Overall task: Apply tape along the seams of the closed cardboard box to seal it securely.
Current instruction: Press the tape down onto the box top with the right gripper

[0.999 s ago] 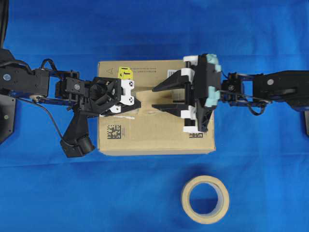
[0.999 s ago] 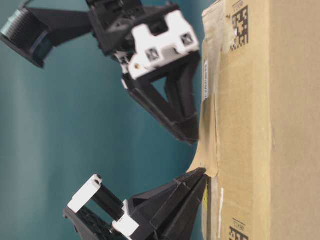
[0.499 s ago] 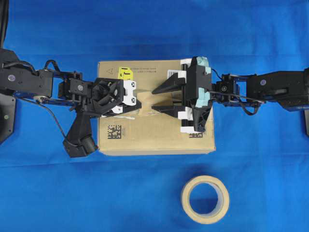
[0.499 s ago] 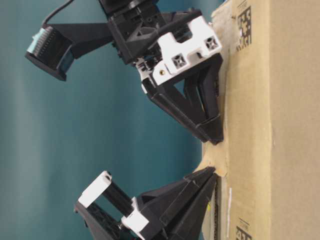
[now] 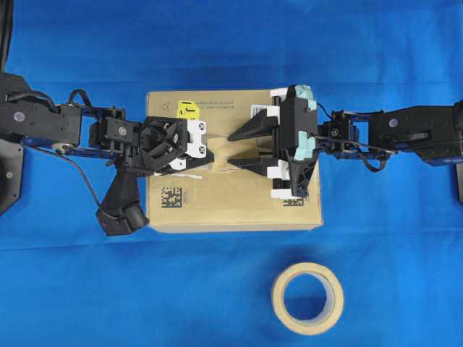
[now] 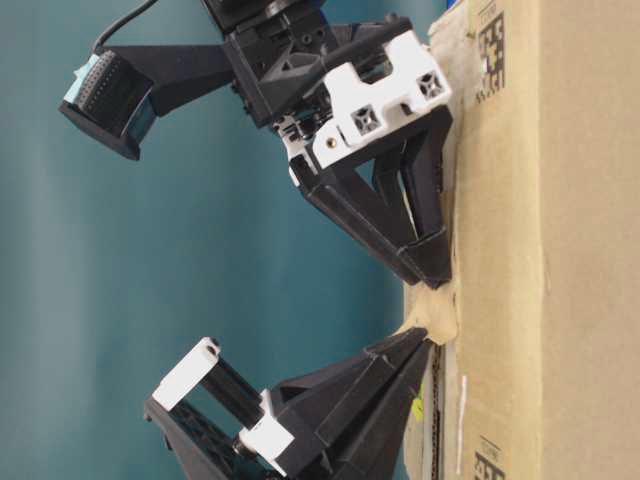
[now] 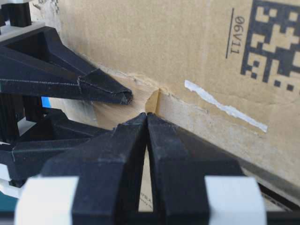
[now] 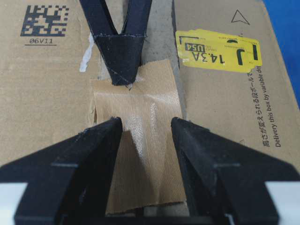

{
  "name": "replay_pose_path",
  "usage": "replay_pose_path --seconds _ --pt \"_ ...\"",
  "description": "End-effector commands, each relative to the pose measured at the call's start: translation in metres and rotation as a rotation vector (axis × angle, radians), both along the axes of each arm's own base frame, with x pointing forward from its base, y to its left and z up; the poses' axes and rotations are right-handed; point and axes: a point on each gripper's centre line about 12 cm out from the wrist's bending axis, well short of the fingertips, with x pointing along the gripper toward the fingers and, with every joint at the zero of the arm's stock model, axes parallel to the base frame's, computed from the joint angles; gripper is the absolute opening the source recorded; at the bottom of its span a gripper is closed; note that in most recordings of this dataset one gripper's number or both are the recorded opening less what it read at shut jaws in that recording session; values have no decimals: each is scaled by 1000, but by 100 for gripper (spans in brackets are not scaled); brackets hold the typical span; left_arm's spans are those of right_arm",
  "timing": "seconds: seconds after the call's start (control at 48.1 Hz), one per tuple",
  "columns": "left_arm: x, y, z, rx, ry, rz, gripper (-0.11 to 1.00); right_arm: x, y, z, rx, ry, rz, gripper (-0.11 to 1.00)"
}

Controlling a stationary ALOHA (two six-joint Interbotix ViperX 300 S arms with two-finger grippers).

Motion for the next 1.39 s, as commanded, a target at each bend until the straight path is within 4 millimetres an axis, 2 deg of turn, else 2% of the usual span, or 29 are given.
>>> replay_pose_path --seconds 0.0,0.354,0.437,0.499,0.666,0.749,0.916,1.373 --pt "5 1 11 0 -34 3 0 0 -1 5 -3 -9 0 55" --pt "5 2 12 -5 -26 8 1 -4 0 -1 2 31 1 55" --pt "6 2 12 -12 -9 15 4 -4 0 -2 1 34 2 55" --pt "7 2 13 -17 4 19 13 -4 0 -1 2 32 1 55" --pt "11 2 15 -20 27 20 53 -4 0 -2 1 35 2 55" --pt "12 2 15 -20 43 20 69 -5 0 -3 2 40 1 55" --pt "14 2 20 -21 60 19 66 -7 0 -5 5 43 -1 55" --pt "13 3 22 -22 84 21 66 -13 0 -6 10 50 -4 55"
